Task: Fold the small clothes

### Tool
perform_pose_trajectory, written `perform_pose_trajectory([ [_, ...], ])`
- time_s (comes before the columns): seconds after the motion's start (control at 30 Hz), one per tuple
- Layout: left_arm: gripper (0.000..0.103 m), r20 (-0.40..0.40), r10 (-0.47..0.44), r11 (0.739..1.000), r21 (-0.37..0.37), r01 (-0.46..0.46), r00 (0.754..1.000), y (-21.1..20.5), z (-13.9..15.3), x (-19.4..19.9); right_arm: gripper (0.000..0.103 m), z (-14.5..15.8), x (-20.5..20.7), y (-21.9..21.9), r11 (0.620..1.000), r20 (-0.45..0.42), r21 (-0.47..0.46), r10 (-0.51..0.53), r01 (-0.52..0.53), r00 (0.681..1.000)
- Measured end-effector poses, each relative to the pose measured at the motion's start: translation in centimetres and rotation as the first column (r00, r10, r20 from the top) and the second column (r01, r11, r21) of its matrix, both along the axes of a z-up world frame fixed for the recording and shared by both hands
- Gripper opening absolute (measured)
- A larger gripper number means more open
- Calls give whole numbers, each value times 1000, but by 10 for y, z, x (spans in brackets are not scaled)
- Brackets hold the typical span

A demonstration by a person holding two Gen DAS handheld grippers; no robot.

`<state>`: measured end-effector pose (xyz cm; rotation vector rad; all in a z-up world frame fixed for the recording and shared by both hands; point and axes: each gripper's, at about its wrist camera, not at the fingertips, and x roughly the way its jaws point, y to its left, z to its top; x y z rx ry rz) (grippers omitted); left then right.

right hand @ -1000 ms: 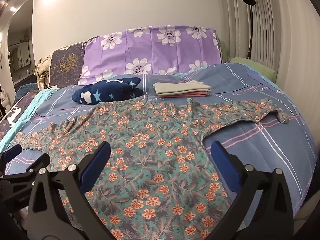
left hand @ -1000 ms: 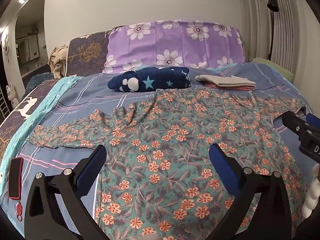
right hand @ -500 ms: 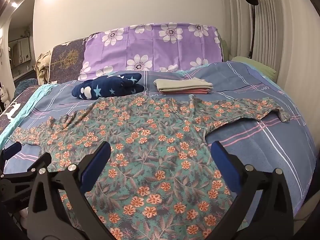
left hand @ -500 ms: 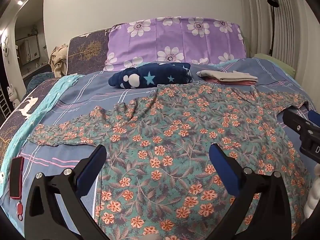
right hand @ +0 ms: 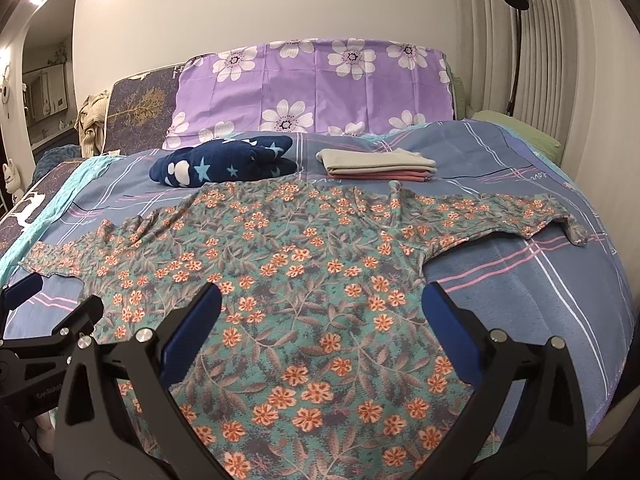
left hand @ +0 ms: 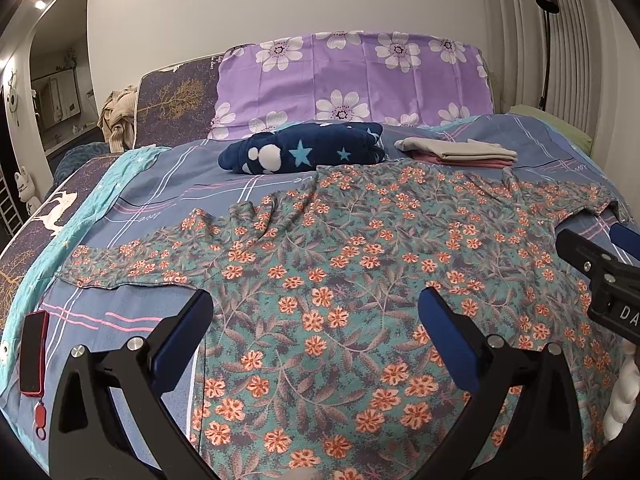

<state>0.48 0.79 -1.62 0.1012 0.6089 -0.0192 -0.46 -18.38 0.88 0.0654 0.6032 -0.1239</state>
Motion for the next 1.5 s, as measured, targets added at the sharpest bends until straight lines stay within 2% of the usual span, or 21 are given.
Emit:
perform_pose_trajectory([
  [0.83,102,7,-6,1000,-20,7,1000,6,-3,0,101,-1,4,13,999,-5,-11,31,-31,1000],
  [1.03,102,34,-3,1000,-25,4,999,8,-5,-2,101,-3,5,16,999,-8,-13,33,-33,999],
  [1.5,102,-3,-19,999,-34,19,1000,14,-13,-2,101,-7,7,21,999,-15,-19,33,-33,999],
])
